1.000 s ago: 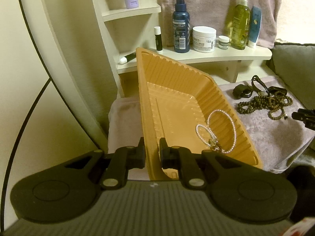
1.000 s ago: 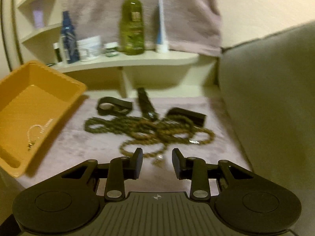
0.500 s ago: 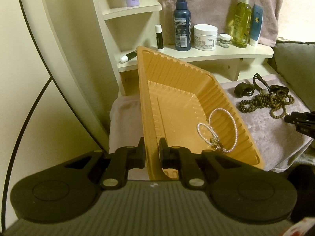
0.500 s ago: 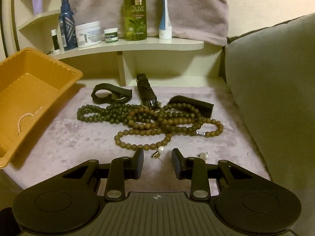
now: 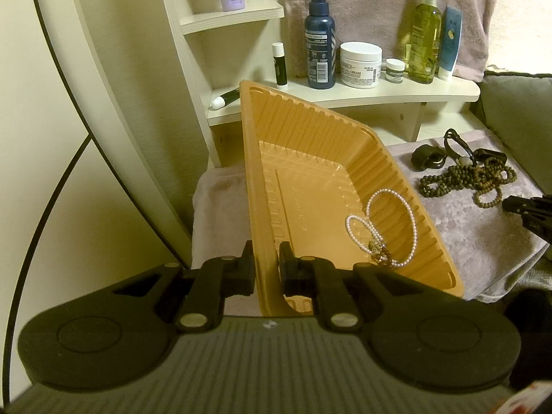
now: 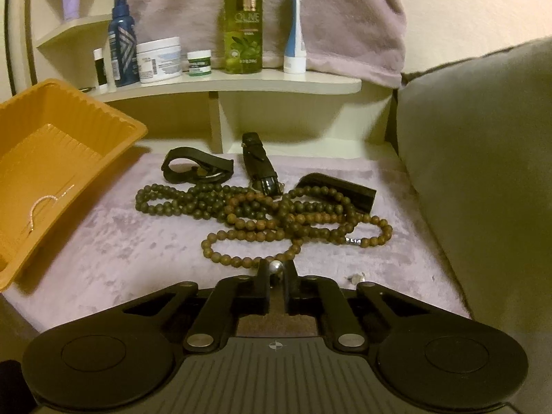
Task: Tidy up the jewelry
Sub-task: 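Carry the pearl earring into the orange tray and open the right tool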
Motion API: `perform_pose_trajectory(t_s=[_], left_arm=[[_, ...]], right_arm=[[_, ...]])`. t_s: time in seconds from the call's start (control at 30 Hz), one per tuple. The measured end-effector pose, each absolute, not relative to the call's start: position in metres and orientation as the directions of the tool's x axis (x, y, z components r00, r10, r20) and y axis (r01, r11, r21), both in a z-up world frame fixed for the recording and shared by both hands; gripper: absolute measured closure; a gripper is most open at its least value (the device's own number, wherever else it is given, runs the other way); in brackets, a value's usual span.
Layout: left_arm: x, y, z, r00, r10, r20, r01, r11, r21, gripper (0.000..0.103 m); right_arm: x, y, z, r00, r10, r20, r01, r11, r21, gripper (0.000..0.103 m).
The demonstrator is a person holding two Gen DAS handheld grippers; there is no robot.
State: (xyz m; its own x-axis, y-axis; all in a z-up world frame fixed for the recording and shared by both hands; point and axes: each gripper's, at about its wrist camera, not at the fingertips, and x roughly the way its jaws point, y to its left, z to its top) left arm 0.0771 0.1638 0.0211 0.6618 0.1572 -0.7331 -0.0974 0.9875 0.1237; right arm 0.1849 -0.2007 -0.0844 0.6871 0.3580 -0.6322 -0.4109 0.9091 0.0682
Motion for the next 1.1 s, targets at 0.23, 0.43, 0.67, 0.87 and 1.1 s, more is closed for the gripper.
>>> perform_pose_trajectory(t_s=[0.23, 0.43, 0.67, 0.87, 1.1], left_arm=[[0.077, 0.164, 0.021, 0.662, 0.157, -0.733, -0.098, 0.988, 0.124, 0.091], [0.077, 0.165, 0.021, 0.662, 0.155, -0.734, -0.095, 0.988, 0.123, 0.091], [0.078, 0.165, 0.020, 0.663, 0.154, -0.733, -0.095, 0.988, 0.121, 0.091], [0.078, 0.165, 0.020, 0.664, 0.149, -0.732, -0.091, 0.989, 0.119, 0.091], [0.078, 0.166, 0.019, 0.663, 0.149, -0.733, -0.096, 0.989, 0.115, 0.091]], right_arm=[[0.173, -0.196, -0.066, 0.705, 0.385, -0.595, -0.432, 0.899, 0.070, 0.096], [0.164, -0.167, -0.034, 0.688, 0.495, -0.531, -0.529, 0.842, 0.101, 0.096], [0.151, -0.107, -0.020, 0.576, 0.650, -0.496, -0.683, 0.716, 0.144, 0.096], [0.144, -0.065, -0.027, 0.476, 0.716, -0.511, -0.760, 0.627, 0.171, 0.096], [0.146, -0.046, -0.032, 0.402, 0.746, -0.531, -0.785, 0.580, 0.219, 0.096]])
